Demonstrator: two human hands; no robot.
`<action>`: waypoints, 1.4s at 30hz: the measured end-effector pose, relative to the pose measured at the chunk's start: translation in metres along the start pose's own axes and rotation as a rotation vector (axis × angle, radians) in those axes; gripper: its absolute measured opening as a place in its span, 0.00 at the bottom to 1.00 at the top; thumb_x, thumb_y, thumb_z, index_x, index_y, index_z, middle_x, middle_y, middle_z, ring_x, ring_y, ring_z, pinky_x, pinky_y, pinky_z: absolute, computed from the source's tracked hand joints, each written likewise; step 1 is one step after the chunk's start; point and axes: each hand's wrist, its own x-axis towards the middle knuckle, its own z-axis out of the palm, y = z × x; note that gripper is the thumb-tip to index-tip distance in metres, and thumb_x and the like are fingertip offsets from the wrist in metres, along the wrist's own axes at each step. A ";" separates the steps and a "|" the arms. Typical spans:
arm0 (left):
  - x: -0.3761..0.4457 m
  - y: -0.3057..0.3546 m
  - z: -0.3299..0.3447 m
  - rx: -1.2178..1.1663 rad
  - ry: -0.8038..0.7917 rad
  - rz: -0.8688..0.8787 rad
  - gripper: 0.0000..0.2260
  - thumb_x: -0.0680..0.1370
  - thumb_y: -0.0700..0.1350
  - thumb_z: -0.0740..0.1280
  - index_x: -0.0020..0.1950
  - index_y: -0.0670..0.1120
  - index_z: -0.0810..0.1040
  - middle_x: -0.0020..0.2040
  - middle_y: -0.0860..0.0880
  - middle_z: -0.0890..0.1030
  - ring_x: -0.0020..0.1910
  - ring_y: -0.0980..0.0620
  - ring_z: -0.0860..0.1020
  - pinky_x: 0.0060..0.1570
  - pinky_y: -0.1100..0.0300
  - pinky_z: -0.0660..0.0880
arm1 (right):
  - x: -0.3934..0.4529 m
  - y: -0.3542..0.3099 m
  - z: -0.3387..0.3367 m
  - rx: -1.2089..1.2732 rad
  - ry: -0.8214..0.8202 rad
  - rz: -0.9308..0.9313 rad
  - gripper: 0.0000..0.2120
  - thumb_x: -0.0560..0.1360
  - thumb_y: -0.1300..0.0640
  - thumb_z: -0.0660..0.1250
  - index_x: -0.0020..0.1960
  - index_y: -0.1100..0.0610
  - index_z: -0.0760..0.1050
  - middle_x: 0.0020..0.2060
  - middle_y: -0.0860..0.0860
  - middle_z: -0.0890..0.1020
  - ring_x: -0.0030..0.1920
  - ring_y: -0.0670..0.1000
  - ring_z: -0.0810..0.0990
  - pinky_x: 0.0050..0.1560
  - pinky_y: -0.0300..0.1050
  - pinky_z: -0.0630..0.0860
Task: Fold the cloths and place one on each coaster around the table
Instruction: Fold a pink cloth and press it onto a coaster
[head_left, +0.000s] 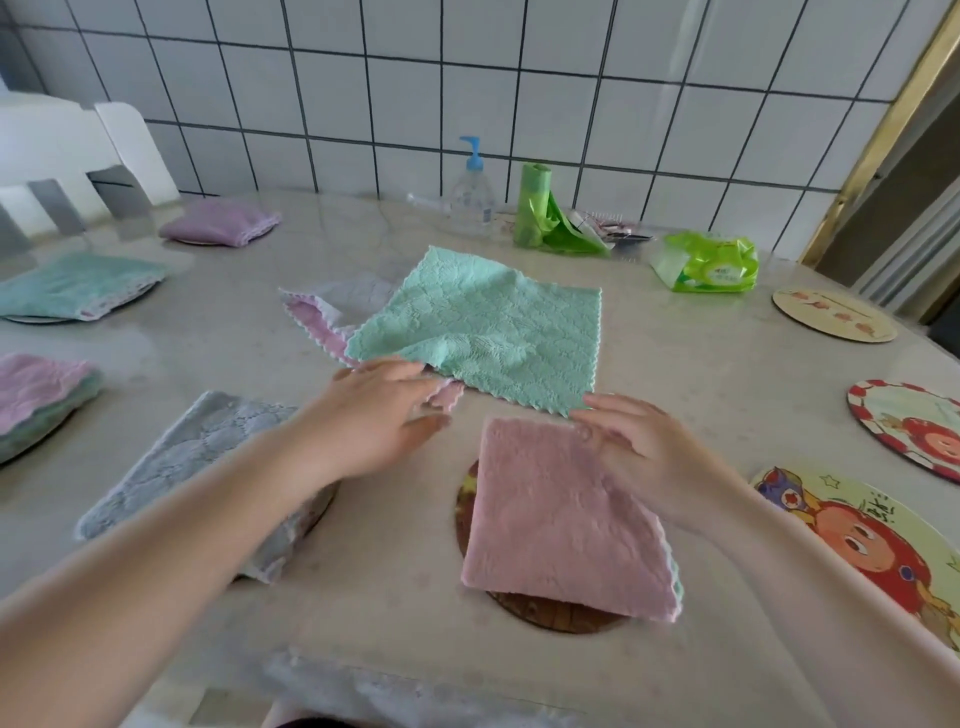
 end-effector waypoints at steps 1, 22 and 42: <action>0.006 -0.007 -0.003 0.021 -0.044 -0.010 0.55 0.56 0.78 0.26 0.72 0.56 0.63 0.75 0.50 0.58 0.74 0.50 0.54 0.72 0.51 0.53 | 0.014 0.001 0.003 -0.025 -0.043 -0.022 0.32 0.72 0.31 0.46 0.66 0.45 0.71 0.71 0.45 0.66 0.72 0.46 0.60 0.72 0.53 0.55; 0.126 -0.082 -0.106 -0.458 0.323 -0.065 0.19 0.72 0.42 0.71 0.59 0.58 0.74 0.39 0.61 0.79 0.36 0.63 0.76 0.39 0.60 0.73 | 0.128 0.004 -0.132 0.162 0.357 0.113 0.15 0.70 0.67 0.68 0.54 0.54 0.78 0.46 0.43 0.77 0.45 0.24 0.72 0.43 0.19 0.65; 0.211 0.069 -0.228 -1.242 0.516 -0.252 0.05 0.76 0.46 0.66 0.42 0.55 0.79 0.40 0.50 0.78 0.40 0.53 0.74 0.50 0.56 0.73 | 0.123 0.065 -0.330 0.563 0.529 0.346 0.07 0.76 0.57 0.62 0.52 0.52 0.77 0.43 0.43 0.83 0.45 0.41 0.79 0.49 0.42 0.75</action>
